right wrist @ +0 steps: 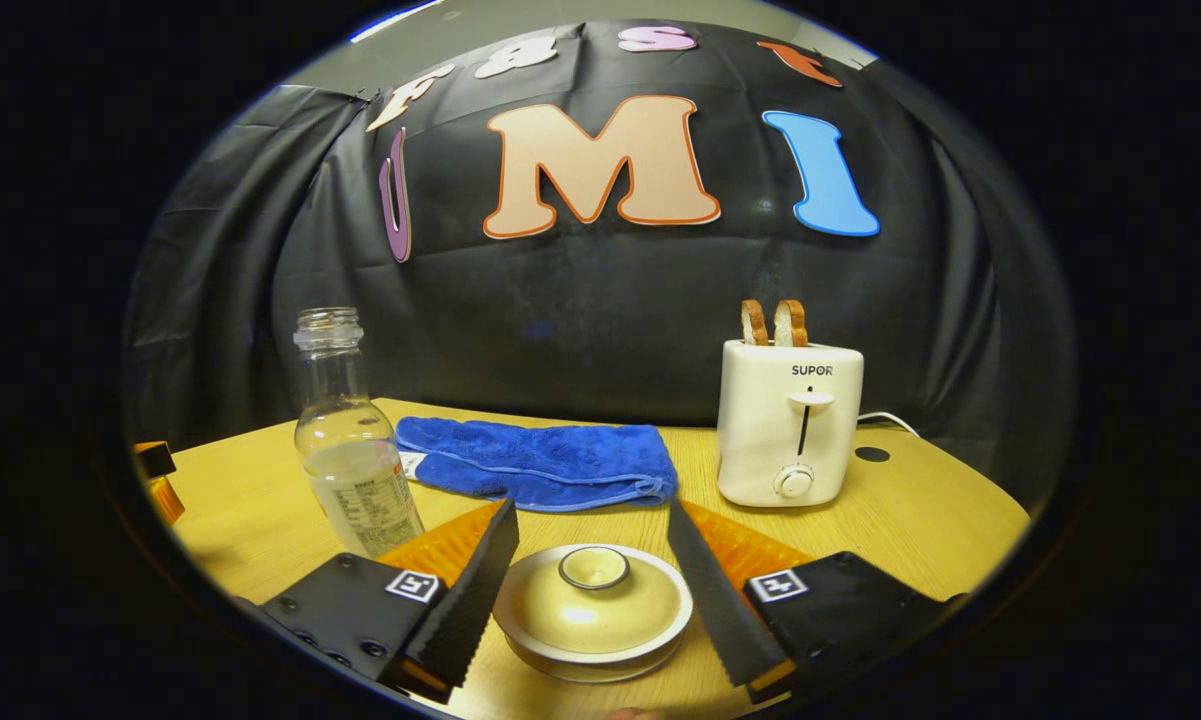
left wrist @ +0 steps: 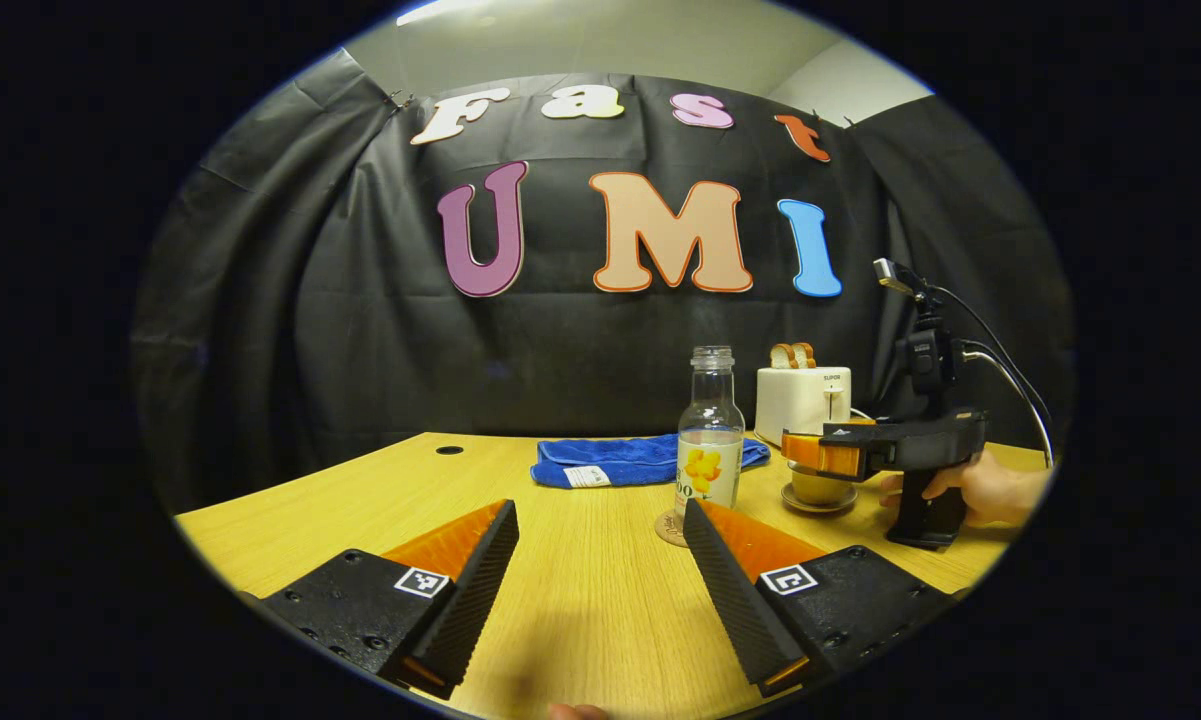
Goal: Open the teacup lid with one hand, grasp the water bottle and pour water into the teacup with the other hand; after pouring, place the water bottle on the coaster and then close the teacup lid.
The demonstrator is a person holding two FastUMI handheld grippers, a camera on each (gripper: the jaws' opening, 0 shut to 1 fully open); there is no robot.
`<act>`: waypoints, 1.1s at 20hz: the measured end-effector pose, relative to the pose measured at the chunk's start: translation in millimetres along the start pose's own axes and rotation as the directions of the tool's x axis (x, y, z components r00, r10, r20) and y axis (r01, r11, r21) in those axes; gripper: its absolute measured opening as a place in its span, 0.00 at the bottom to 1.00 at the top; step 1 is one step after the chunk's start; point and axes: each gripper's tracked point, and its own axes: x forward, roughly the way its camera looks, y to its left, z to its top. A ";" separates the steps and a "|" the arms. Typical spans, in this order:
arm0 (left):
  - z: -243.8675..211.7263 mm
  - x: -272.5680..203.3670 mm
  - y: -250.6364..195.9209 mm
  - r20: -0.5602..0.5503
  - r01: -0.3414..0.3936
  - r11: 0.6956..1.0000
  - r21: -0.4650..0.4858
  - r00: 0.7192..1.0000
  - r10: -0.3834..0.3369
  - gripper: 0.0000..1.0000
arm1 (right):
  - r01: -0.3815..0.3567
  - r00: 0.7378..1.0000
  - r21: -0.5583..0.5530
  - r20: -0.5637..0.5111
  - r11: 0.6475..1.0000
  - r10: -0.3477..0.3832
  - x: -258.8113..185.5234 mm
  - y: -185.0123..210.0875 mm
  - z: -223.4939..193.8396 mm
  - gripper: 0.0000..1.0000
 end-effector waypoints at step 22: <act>0.4 -35.2 -59.9 -0.007 -0.009 1.000 0.004 1.000 0.009 0.96 | 0.127 0.981 0.024 0.147 0.992 -0.129 -190.8 -4.0 0.8 0.95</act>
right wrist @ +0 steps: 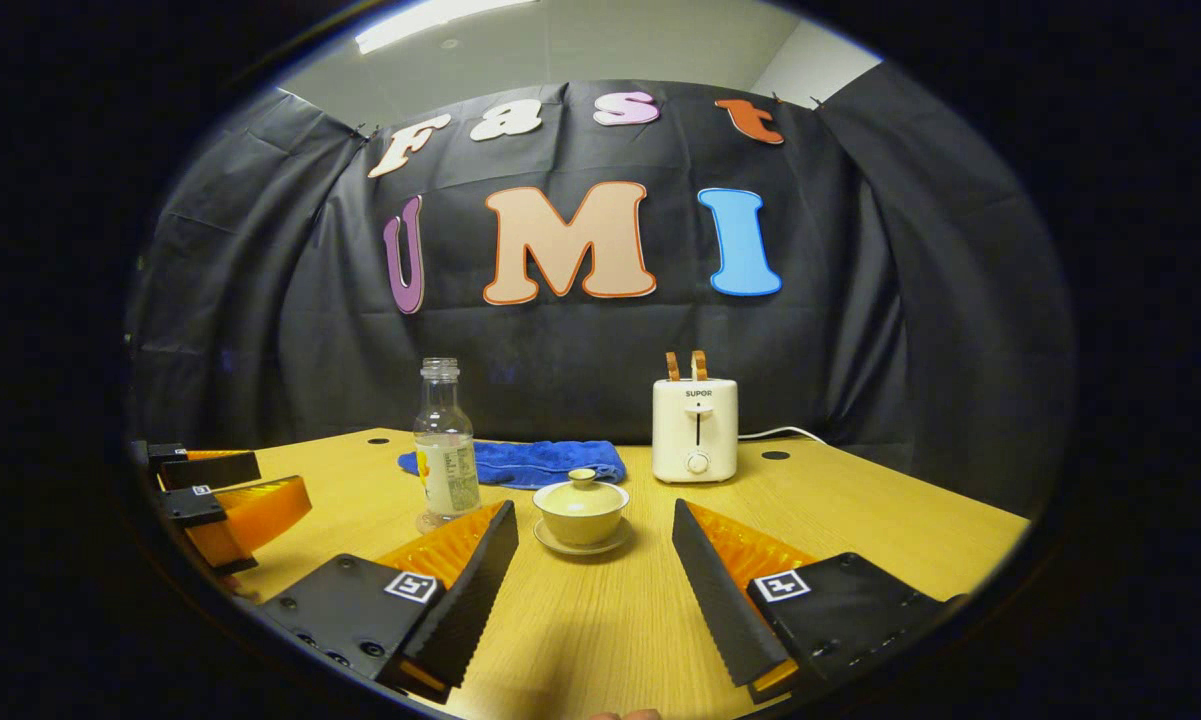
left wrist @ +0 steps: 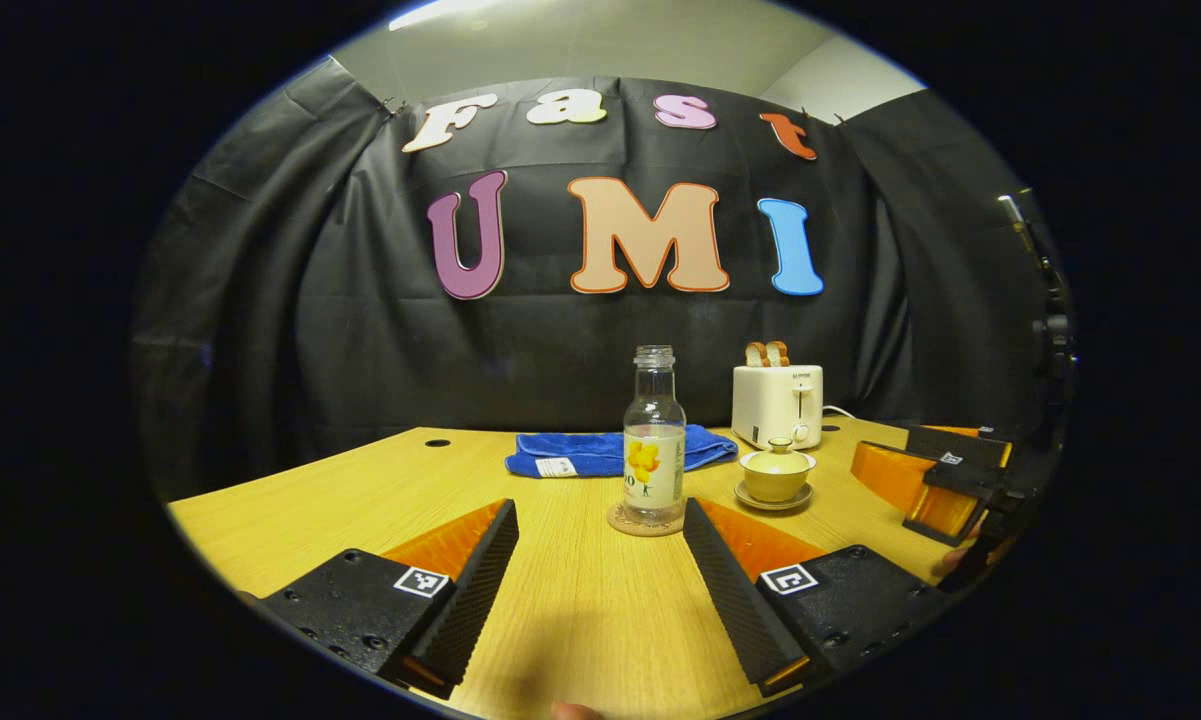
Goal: Open the teacup lid with one hand, grasp the water bottle and pour water into the teacup with the other hand; after pouring, place the water bottle on the coaster and then close the teacup lid.
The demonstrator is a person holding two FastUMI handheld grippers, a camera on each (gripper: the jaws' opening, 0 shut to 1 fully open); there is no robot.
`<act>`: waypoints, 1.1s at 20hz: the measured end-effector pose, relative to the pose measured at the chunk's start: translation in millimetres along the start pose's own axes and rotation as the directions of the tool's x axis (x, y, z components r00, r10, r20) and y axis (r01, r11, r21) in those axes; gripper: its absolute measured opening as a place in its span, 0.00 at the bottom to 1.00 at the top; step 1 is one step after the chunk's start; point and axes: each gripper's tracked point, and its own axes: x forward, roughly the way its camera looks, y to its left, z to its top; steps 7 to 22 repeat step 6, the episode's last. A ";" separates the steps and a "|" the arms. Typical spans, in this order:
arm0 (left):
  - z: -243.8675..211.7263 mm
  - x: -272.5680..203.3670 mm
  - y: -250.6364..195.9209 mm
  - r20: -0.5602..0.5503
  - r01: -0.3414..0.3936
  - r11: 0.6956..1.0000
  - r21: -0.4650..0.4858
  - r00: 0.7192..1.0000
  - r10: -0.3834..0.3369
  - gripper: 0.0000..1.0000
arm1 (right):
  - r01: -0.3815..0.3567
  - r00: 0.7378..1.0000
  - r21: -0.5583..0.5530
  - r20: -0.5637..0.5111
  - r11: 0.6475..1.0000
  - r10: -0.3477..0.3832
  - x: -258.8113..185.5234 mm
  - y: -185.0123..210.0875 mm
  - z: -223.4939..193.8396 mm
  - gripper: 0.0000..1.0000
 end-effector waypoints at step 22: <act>1.1 -15.4 -29.4 0.000 0.007 1.000 0.009 1.000 -0.007 0.96 | 0.004 1.000 0.000 0.000 1.000 -0.004 -31.0 3.6 0.2 0.97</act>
